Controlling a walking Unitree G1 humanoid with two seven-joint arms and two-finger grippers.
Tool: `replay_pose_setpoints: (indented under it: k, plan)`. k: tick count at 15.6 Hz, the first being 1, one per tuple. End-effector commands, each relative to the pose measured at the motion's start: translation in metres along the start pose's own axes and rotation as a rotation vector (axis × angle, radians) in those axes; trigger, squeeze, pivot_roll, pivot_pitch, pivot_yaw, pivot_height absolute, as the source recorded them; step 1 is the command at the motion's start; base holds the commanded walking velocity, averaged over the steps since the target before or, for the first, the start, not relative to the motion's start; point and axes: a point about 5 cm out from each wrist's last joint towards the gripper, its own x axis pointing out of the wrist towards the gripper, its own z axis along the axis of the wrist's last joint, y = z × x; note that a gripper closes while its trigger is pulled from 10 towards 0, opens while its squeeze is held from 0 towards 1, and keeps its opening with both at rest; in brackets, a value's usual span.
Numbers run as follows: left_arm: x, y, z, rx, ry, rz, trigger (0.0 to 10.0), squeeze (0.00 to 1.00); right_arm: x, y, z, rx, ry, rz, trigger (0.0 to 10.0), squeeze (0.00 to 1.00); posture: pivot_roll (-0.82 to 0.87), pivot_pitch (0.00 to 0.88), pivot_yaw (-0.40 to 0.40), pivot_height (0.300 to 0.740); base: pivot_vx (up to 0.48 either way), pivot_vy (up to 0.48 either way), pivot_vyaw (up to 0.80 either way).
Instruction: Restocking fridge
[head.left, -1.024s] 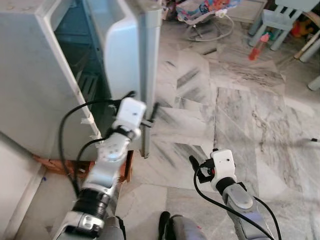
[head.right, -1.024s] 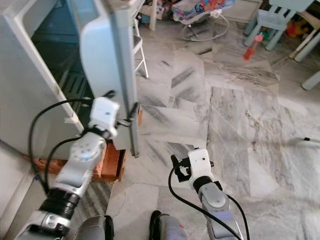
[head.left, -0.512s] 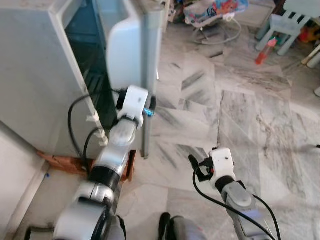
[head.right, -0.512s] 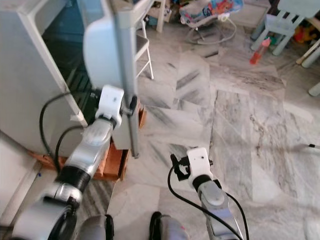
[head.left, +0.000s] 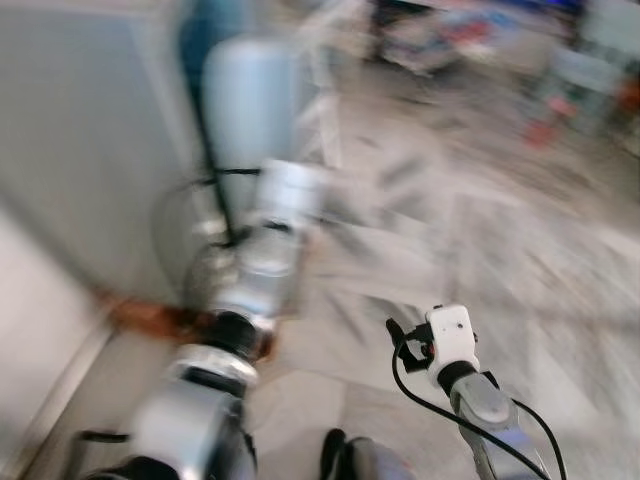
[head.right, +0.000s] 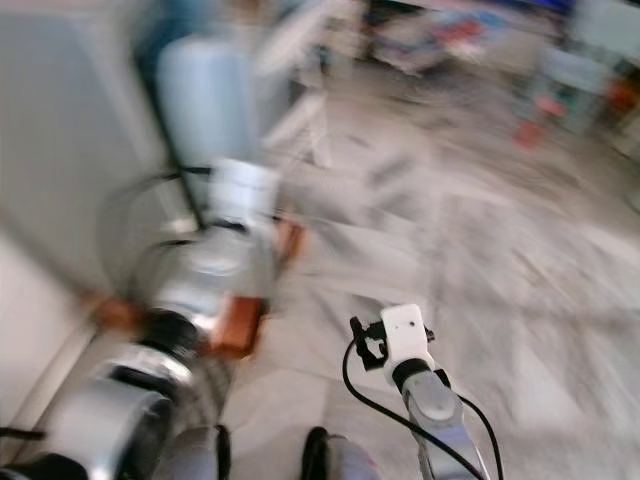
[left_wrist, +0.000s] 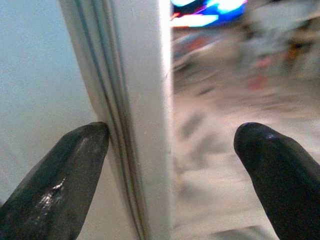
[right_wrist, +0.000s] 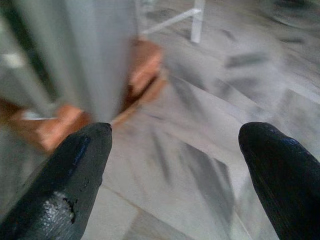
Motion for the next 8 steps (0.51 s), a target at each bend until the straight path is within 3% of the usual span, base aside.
replay_pose_setpoints:
  k: [1,2,3,4,5,7,8]
  plan:
    - [0.011,-0.053,0.045,0.044,-0.182,-0.228,10.0,0.0,0.002,0.001,0.003,-0.004,-0.003,0.01,10.0,0.0,0.11,0.11,-0.084,0.74,0.0,0.0,0.0]
    - [0.011,-0.088,0.059,-0.014,-0.229,-0.335,10.0,0.0,0.004,0.003,0.003,-0.007,0.001,0.016,10.0,0.0,0.1,0.106,-0.081,0.74,0.0,0.0,0.0]
    - [0.012,-0.094,0.061,-0.047,-0.227,-0.353,10.0,0.0,0.005,0.004,0.003,-0.007,0.002,0.017,10.0,0.0,0.1,0.104,-0.078,0.74,0.0,0.0,0.0]
    - [0.013,-0.085,0.053,-0.04,-0.204,-0.325,10.0,0.0,0.004,0.004,0.002,-0.002,0.004,0.013,10.0,0.0,0.09,0.103,-0.073,0.74,0.0,0.0,0.0]
    - [0.011,-0.065,0.039,-0.037,-0.16,-0.262,10.0,0.0,0.003,0.003,0.001,0.008,0.005,0.005,10.0,0.0,0.1,0.103,-0.07,0.74,0.0,0.0,0.0]
    - [-0.007,-0.01,0.001,-0.023,-0.06,-0.095,10.0,0.0,0.004,0.002,0.001,0.024,0.005,0.003,10.0,0.0,0.11,0.105,-0.065,0.74,0.0,0.0,0.0]
    - [-0.013,-0.001,-0.006,-0.022,-0.047,-0.073,10.0,0.0,0.004,0.002,0.001,0.024,0.004,0.004,10.0,0.0,0.11,0.105,-0.066,0.74,0.0,0.0,0.0]
